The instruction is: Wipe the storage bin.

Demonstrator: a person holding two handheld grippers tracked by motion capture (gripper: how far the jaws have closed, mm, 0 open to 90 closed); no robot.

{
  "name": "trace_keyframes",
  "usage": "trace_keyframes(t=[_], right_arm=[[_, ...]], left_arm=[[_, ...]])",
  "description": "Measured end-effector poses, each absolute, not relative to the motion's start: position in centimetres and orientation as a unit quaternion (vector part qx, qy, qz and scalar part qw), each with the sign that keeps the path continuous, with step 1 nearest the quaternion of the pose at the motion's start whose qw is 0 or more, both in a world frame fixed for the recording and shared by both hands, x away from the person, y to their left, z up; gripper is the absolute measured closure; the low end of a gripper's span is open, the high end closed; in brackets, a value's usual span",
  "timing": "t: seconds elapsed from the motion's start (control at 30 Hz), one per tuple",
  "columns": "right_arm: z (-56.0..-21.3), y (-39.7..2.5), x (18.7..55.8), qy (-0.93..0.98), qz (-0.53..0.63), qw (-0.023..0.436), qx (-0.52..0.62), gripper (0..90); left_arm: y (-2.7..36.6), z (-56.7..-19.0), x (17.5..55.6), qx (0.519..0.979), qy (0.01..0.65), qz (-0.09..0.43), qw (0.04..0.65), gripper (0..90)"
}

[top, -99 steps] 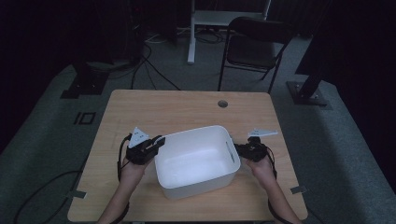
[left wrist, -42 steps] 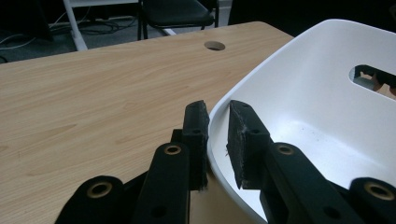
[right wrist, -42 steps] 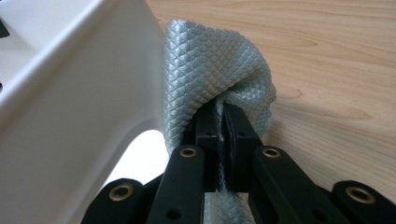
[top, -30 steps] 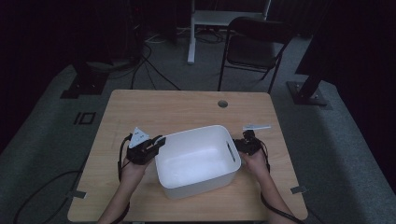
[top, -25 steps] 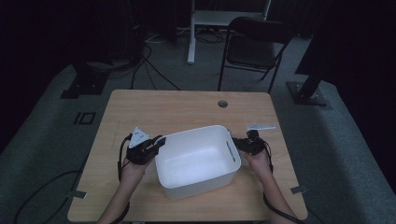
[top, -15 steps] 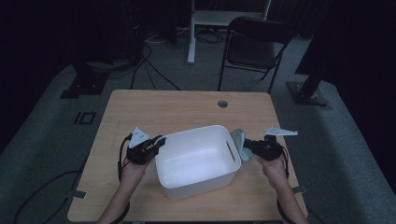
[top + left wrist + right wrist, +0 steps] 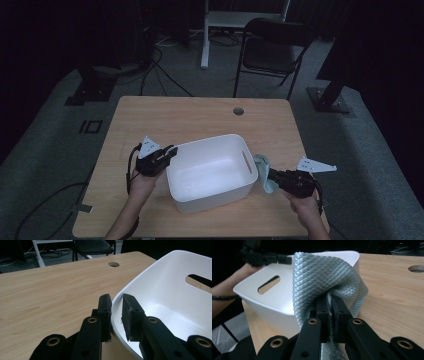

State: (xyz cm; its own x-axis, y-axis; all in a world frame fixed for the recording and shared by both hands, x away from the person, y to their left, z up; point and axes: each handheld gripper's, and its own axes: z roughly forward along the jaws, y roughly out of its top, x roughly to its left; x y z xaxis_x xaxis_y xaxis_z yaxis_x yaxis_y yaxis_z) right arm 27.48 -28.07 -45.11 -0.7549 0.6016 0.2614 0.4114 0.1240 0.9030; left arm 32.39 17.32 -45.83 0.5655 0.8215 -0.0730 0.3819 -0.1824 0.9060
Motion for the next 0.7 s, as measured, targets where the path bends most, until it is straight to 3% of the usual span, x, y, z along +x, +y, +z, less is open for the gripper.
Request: trace_keyframes(t=[0.7], right_arm=[[-49.2,-26.7,28.1,0.748,0.544,0.057,0.376,86.1]], left_arm=[[17.0,-45.8,32.3,0.734,0.412,0.225,0.490,78.2]])
